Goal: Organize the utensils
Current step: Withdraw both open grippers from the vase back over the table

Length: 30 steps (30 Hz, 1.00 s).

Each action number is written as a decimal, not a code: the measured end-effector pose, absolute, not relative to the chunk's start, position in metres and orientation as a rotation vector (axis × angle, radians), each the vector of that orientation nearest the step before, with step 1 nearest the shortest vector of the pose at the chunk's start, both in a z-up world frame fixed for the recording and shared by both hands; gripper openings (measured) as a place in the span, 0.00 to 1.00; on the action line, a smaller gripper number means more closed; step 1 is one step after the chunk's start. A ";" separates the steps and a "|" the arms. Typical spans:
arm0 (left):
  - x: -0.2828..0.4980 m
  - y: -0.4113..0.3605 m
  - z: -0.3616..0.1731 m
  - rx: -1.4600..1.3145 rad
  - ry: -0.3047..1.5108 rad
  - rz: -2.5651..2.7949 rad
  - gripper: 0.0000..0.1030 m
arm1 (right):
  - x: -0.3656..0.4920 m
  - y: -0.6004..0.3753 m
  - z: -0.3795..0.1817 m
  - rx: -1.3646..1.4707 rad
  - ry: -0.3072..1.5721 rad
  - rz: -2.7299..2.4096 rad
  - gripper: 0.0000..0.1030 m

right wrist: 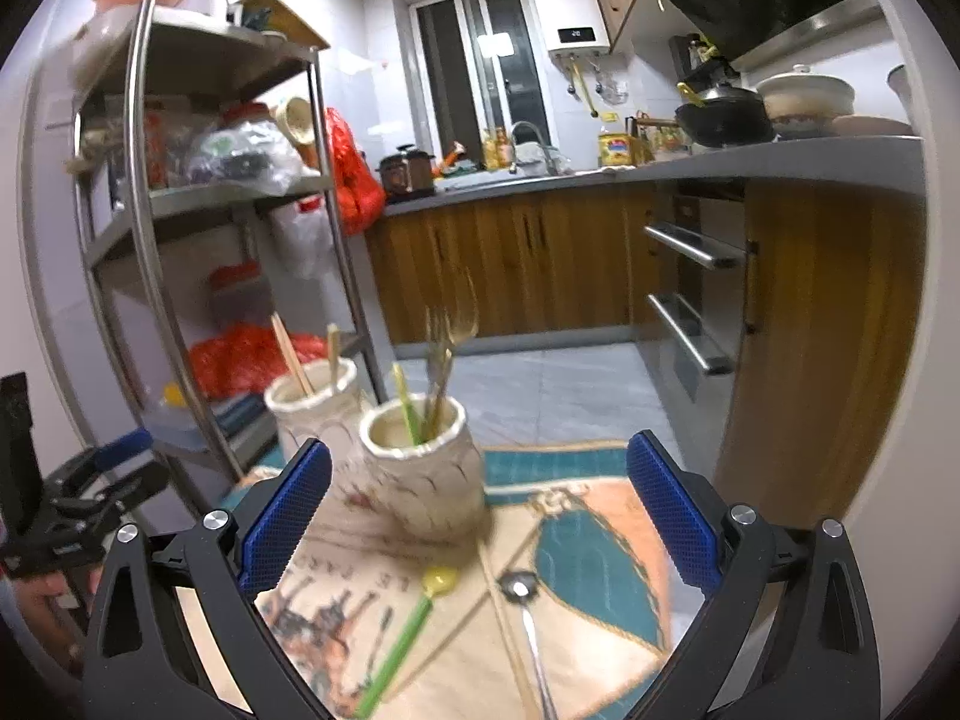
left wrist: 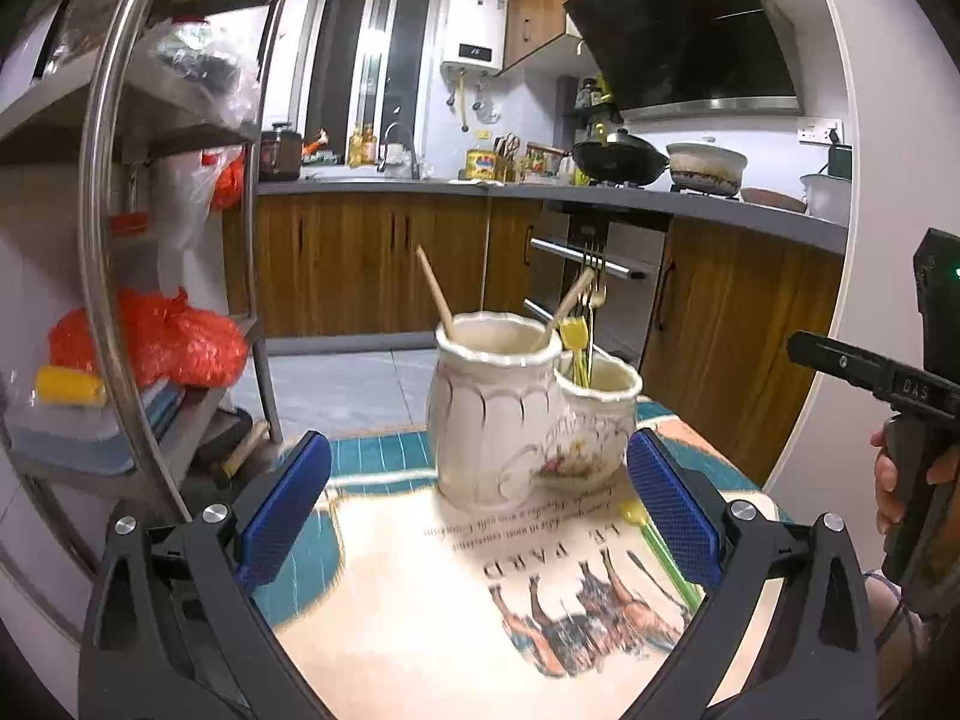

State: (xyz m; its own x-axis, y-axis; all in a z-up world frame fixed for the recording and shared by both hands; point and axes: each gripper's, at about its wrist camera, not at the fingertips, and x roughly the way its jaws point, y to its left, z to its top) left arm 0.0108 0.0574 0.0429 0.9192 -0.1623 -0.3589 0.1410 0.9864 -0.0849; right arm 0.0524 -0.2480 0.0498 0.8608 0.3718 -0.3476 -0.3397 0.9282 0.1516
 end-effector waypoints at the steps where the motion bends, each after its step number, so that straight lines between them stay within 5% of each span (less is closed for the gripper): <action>1: 0.010 0.056 0.038 -0.065 0.389 -0.164 0.95 | 0.050 -0.248 0.045 0.070 0.390 0.362 0.95; 20: 0.017 0.045 -0.007 -0.044 0.518 -0.175 0.95 | 0.052 -0.205 -0.029 -0.207 0.640 0.339 0.92; 25: 0.021 0.043 -0.014 -0.038 0.535 -0.190 0.95 | 0.068 -0.201 -0.037 -0.202 0.697 0.342 0.74; 30: 0.024 0.040 -0.019 -0.029 0.547 -0.206 0.95 | 0.083 -0.195 -0.040 -0.227 0.731 0.346 0.44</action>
